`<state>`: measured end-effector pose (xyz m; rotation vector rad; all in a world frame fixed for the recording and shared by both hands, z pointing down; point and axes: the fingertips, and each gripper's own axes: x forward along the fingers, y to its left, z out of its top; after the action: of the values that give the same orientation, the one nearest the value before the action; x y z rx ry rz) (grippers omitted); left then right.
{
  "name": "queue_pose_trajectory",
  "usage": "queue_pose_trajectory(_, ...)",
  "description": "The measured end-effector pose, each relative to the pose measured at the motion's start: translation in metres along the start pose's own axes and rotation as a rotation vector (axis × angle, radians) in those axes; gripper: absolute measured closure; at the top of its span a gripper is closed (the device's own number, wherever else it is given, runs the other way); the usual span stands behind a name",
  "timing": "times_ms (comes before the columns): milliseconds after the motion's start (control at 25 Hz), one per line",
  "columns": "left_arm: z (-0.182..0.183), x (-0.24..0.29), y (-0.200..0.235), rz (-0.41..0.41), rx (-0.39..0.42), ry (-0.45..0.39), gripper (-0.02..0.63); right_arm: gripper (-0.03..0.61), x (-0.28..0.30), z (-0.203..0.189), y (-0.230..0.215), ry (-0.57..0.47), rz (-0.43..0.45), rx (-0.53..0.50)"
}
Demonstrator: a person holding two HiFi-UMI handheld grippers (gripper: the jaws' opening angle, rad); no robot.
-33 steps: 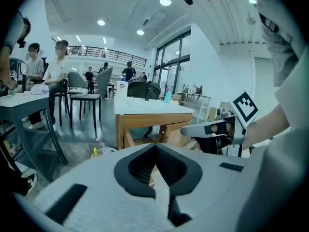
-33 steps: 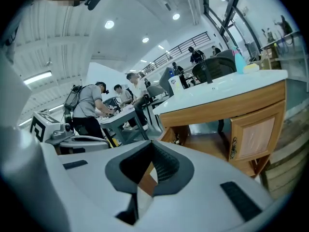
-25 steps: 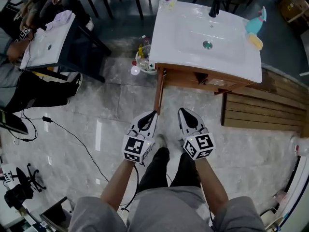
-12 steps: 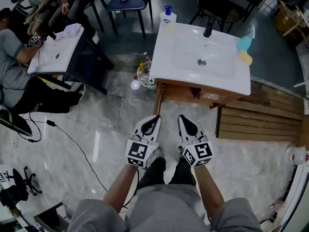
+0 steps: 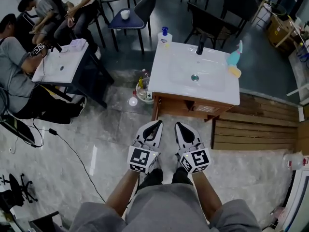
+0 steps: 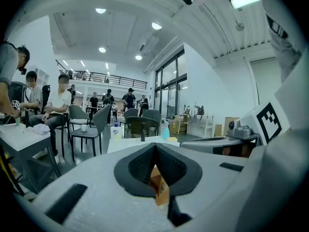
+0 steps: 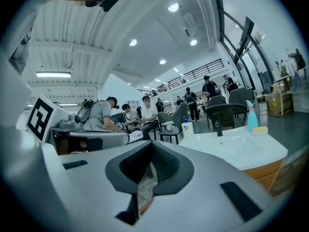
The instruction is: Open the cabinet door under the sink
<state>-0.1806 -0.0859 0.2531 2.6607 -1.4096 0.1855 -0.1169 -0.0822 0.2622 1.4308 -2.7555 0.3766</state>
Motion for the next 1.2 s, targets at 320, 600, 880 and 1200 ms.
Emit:
queue_pose_trajectory(320,0.046,-0.006,-0.02,-0.002,0.037,-0.07,0.606,0.57,-0.018,0.046,0.008,-0.07,-0.002,-0.052)
queue_pose_trajectory(600,0.072,-0.005,-0.039,-0.013,0.066,-0.104,0.606,0.571,-0.031,0.079,0.007,-0.135,-0.027,-0.079)
queue_pose_trajectory(880,0.086,0.0,-0.05,-0.016,0.08,-0.13,0.606,0.571,-0.041,0.093,0.0,-0.164,-0.037,-0.101)
queue_pose_trajectory(1200,0.09,0.009,-0.058,0.004,0.083,-0.147,0.606,0.571,-0.046,0.101,-0.013,-0.2,-0.055,-0.099)
